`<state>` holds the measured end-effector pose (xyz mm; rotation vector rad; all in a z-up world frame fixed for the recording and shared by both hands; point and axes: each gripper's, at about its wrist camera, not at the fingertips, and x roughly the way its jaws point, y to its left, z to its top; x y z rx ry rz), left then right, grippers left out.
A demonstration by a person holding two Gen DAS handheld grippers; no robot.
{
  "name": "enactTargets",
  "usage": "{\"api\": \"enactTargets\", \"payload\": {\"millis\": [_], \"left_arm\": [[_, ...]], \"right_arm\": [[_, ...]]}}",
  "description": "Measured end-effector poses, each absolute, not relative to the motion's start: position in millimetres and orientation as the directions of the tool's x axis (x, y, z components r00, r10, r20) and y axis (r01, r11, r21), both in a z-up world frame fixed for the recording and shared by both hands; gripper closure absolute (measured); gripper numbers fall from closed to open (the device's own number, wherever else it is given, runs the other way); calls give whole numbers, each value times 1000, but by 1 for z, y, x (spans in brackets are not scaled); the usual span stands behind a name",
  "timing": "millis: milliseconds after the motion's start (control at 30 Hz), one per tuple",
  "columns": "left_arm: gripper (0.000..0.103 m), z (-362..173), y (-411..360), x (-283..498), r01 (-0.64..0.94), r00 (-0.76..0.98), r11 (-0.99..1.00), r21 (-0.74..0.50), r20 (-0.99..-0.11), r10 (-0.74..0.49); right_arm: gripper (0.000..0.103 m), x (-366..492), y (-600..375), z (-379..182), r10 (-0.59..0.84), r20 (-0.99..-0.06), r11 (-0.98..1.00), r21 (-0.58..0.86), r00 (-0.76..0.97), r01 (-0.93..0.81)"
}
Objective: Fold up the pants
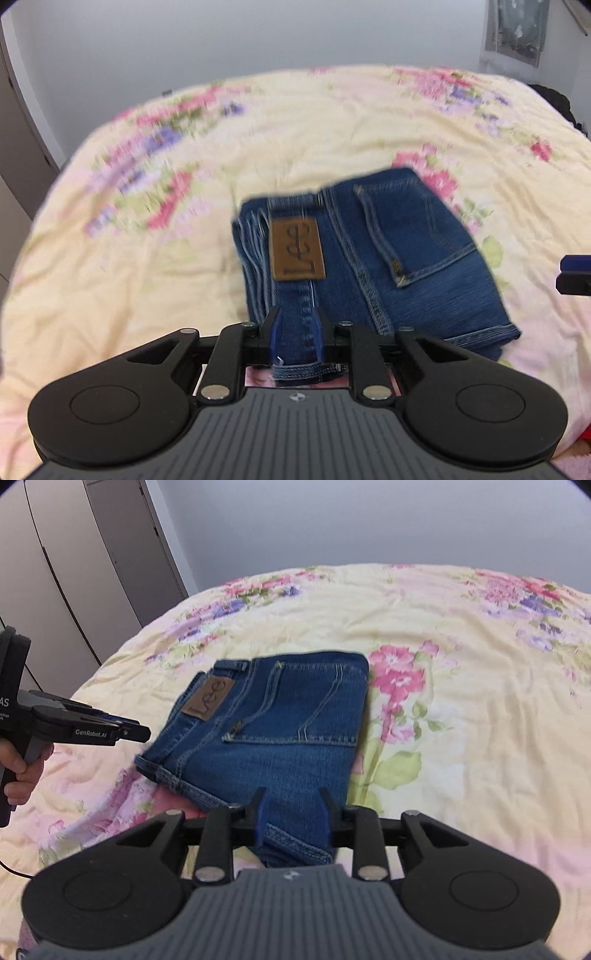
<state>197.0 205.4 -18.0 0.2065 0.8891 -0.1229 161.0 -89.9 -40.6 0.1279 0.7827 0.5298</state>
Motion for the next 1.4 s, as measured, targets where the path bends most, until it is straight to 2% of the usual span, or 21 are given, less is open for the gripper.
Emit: {"api": "enactTargets", "payload": {"millis": [33, 100, 233, 300, 333, 433, 500, 633, 700, 833, 900, 1033, 1133, 1400], "left_arm": [[77, -2, 205, 190, 194, 642, 971, 138, -767, -19], [74, 32, 202, 173, 195, 672, 967, 163, -741, -11], [61, 97, 190, 135, 195, 732, 950, 246, -681, 26], [45, 121, 182, 117, 188, 754, 943, 275, -655, 41], [32, 129, 179, 108, 186, 764, 944, 272, -645, 36], [17, 129, 169, 86, 183, 773, 958, 220, -635, -2], [15, 115, 158, 71, 149, 789, 968, 203, -614, 7], [15, 73, 136, 38, 96, 829, 976, 194, -559, 30], [15, 51, 128, 29, 74, 828, 982, 174, -559, 37], [15, 22, 121, 16, 41, 811, 997, 60, -585, 2], [15, 15, 117, 12, 28, 815, 999, 41, -580, 1], [15, 2, 112, 13, -25, 798, 999, -21, -602, 7], [15, -8, 106, 11, -68, 791, 997, -29, -611, 36], [15, -18, 92, 14, -65, 775, 998, -27, -631, 34]], "right_arm": [[75, 157, -93, -30, 500, -623, 863, 298, 601, -409], [65, 147, -101, -10, 506, -593, 860, 299, 626, -413], [58, 123, -110, 21, 516, -540, 856, 301, 665, -419], [51, 107, -114, 33, 520, -514, 854, 299, 682, -425], [49, 101, -115, 38, 518, -503, 855, 295, 692, -426], [40, 79, -118, 47, 505, -468, 863, 273, 725, -425], [32, 64, -120, 48, 502, -444, 865, 263, 742, -427], [28, 40, -125, 44, 463, -414, 886, 233, 784, -400], [22, 31, -127, 41, 447, -407, 895, 214, 797, -393], [22, 19, -132, 30, 448, -402, 894, 227, 799, -387], [22, 15, -135, 23, 458, -402, 888, 238, 793, -393], [22, 16, -132, 3, 412, -462, 911, 209, 785, -355], [22, 15, -133, -7, 413, -482, 911, 228, 773, -344], [22, 14, -129, -15, 403, -497, 915, 201, 768, -350]]}}
